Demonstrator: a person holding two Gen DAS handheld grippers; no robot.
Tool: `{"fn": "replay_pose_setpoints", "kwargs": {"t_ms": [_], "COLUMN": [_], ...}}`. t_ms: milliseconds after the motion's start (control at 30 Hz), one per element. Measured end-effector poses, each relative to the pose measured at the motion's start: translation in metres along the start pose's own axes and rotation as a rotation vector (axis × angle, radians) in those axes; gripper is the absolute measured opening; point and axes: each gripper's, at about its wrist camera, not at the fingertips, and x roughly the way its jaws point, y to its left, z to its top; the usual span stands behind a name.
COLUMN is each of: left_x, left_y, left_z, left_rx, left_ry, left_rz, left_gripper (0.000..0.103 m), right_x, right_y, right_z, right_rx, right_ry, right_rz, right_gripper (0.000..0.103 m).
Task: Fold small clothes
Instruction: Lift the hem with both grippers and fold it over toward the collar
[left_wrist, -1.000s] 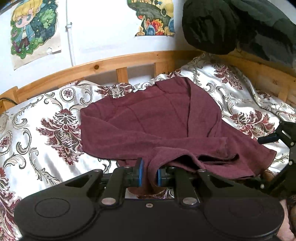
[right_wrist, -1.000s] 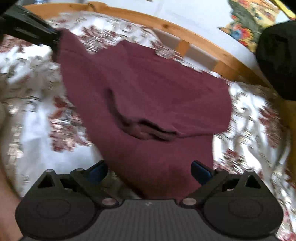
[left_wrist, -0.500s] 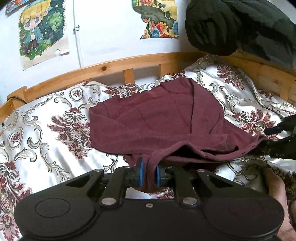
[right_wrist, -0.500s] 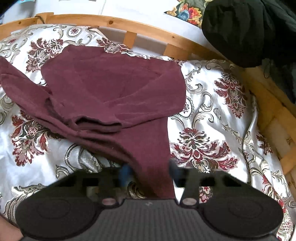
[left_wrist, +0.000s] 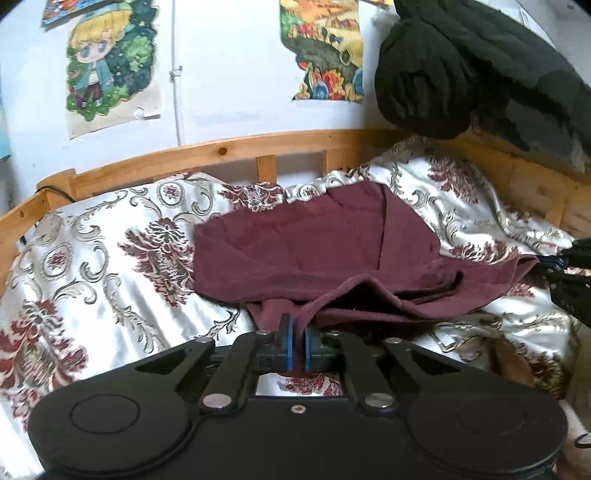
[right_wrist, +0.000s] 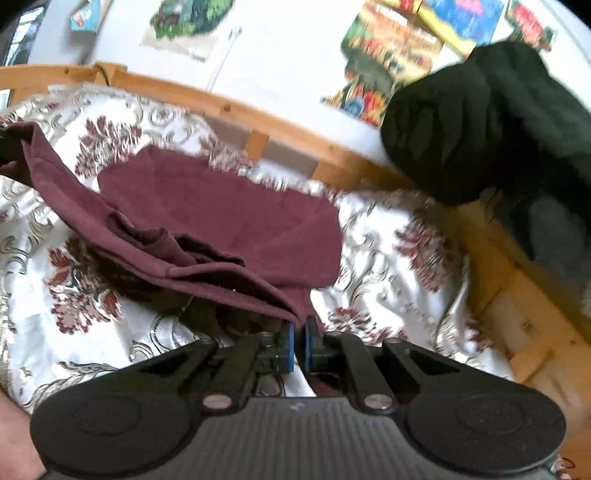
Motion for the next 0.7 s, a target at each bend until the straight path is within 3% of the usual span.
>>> {"fn": "replay_pose_setpoints", "kwargs": {"t_ms": [167, 267, 500, 700], "left_x": [-0.040, -0.065, -0.112, -0.094], "left_y": [0.006, 0.007, 0.006, 0.006], "left_z": [-0.003, -0.010, -0.030, -0.011], "left_rx": [-0.027, -0.047, -0.066, -0.036], "left_ry": [-0.038, -0.048, -0.033, -0.023], "left_rz": [-0.006, -0.013, -0.040, -0.020], "left_gripper": [0.005, 0.005, 0.005, 0.006], "right_x": [-0.048, -0.076, -0.138, -0.119], "right_y": [0.002, 0.007, 0.023, 0.018], "right_z": [-0.003, -0.004, -0.022, -0.017], "right_rx": [-0.044, -0.060, -0.095, -0.054], "right_ry": [-0.138, -0.178, -0.173, -0.157], "right_rz": [-0.052, -0.069, -0.040, -0.009], "right_gripper": [0.006, 0.006, 0.006, 0.006]}}
